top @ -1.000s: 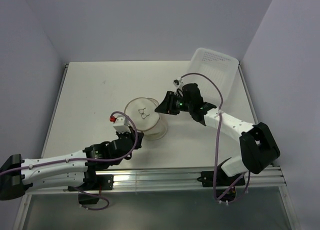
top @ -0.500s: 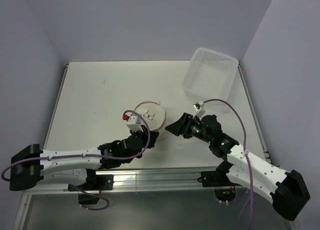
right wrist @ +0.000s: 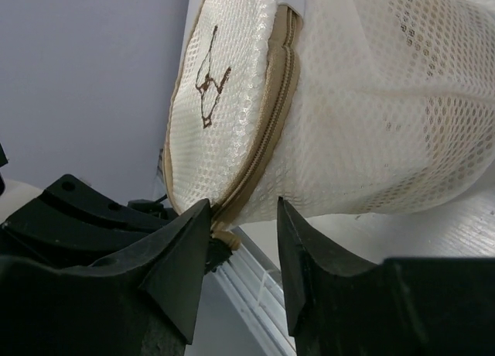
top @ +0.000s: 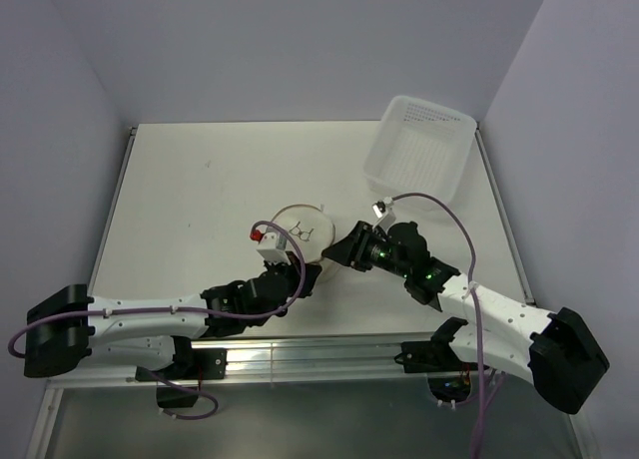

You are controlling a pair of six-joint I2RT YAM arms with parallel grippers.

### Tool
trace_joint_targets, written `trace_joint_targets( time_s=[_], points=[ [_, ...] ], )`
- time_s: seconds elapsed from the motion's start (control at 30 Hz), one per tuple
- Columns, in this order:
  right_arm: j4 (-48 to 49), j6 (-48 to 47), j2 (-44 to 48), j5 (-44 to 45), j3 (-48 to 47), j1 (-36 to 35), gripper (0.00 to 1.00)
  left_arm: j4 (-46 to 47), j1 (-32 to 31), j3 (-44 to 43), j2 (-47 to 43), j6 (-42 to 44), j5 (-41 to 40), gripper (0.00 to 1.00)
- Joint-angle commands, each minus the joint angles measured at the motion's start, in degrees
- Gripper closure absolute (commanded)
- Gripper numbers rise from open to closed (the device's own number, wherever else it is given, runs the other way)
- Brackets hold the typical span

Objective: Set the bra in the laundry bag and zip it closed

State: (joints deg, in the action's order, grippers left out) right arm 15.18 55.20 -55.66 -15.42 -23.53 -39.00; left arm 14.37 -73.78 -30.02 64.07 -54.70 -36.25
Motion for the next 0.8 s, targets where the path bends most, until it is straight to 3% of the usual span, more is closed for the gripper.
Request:
trace_joint_targets(
  time_s=[0.0,0.07,0.17,0.27,0.47,0.77],
  points=[
    [4.42,0.7,-1.56,-0.4,-2.4,-0.9,0.54,4.79,-0.67,-1.71,0.79,0.99,1.53,1.0],
    [4.42,0.7,-1.73,-0.14,-2.49,-0.99,0.6,4.96,-0.67,-1.36,0.97,0.91,1.8,1.0],
    [3.02,0.0,-1.47,1.09,-3.1,-0.99,0.85,5.05,-0.67,-0.48,0.18,0.82,1.62,1.0],
    [0.83,-1.05,-1.56,2.58,-4.15,-0.9,1.0,4.27,-0.67,0.22,-1.22,1.26,0.74,1.0],
    [0.55,-3.43,-3.13,0.4,-5.3,3.84,1.0,-2.14,-0.67,3.29,-7.2,-0.23,-2.85,1.0],
    [-0.59,-10.72,-11.83,-7.15,-13.29,11.84,1.0,-24.73,-0.67,6.73,-25.47,-5.07,-11.91,1.0]
  ],
)
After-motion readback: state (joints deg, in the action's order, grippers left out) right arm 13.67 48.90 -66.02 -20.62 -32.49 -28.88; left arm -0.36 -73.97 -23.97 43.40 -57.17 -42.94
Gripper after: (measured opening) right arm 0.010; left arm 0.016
